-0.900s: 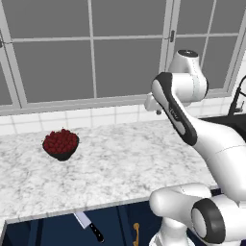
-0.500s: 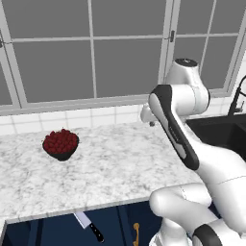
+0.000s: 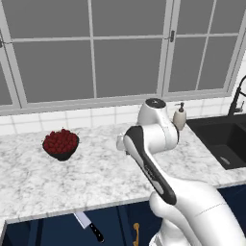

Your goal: Pick up the knife from the drawer and place it on the cutting board. Then place the meat from the plate to the cutting board.

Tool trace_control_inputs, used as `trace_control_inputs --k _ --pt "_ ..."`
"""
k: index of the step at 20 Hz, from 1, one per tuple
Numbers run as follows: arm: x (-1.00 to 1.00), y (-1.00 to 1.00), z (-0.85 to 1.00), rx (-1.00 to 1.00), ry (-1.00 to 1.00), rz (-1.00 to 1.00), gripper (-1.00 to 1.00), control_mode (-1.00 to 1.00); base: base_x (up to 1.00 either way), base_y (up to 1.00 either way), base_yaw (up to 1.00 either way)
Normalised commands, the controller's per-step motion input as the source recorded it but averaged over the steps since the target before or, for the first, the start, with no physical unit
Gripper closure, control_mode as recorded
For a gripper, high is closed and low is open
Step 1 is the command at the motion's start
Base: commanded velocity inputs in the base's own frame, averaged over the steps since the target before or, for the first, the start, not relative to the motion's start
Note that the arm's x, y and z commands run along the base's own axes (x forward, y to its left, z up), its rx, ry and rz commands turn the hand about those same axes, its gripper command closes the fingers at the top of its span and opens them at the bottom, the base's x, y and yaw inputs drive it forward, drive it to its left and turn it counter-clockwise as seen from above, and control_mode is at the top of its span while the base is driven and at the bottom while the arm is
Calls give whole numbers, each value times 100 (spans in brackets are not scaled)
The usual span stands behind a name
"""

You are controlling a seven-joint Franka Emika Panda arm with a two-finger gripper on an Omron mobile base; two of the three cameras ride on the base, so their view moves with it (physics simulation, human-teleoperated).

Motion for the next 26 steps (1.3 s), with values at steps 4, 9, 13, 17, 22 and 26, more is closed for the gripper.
trace_control_inputs --k 4,9,13,17,22,26 --pt "-24 86 -92 1 -2 -19 -100 -100 0 0 0" --pt "-27 98 -61 4 9 -2 -100 -100 0 0 0" --pt "0 40 -28 3 10 0 -100 -100 0 0 0" --pt "0 0 0 0 0 0 -100 -100 0 0 0" --pt "-1 0 -21 0 3 0 -100 -100 0 0 0" --pt "-6 0 -25 0 2 0 -100 -100 0 0 0"
